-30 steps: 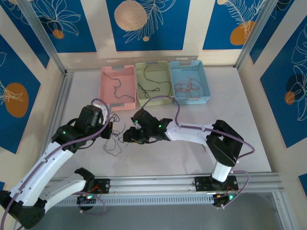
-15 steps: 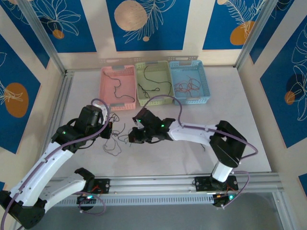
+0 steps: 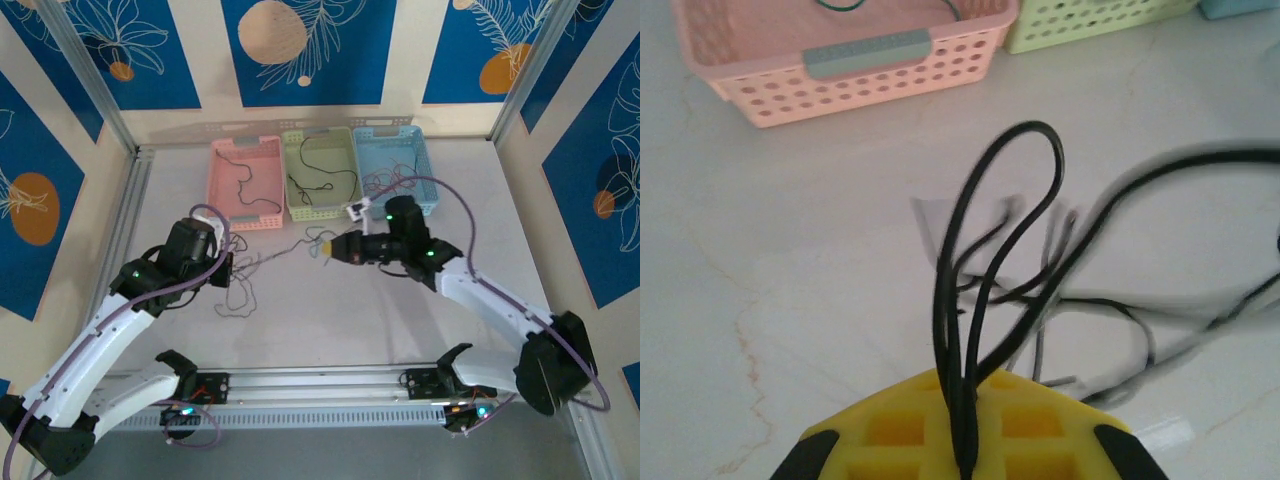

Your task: Untangle the cables

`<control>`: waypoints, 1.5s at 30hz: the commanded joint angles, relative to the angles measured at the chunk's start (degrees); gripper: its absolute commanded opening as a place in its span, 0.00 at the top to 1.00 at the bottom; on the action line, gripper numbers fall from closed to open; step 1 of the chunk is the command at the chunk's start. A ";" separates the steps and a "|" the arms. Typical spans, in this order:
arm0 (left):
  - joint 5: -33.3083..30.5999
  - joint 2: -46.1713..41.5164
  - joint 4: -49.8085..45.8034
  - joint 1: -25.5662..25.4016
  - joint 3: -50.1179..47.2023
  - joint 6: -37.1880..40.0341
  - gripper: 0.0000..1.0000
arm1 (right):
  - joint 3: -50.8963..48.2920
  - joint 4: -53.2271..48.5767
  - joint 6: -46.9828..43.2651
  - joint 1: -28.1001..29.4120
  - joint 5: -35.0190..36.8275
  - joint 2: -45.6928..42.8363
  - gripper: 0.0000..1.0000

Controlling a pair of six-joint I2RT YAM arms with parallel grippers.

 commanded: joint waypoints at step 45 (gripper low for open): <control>-15.52 -6.33 -4.52 2.81 0.66 -2.47 1.00 | 11.98 -4.30 -14.80 -2.46 10.88 2.99 1.00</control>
